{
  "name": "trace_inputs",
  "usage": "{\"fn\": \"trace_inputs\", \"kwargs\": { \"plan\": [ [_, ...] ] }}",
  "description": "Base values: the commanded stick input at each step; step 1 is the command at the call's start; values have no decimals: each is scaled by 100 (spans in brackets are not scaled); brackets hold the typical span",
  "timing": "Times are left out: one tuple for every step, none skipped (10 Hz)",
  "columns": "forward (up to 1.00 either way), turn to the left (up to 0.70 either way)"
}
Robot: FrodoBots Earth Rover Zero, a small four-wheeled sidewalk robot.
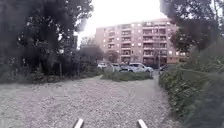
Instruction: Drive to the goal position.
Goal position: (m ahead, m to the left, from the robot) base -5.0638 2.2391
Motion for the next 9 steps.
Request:
{"fn": "trace_inputs", "kwargs": {
  "plan": [
    [0,70],
    [0,70],
    [0,70],
    [0,70],
    [0,70],
    [0,70],
    [0,70],
    [0,70],
    [0,70]
  ]
}}
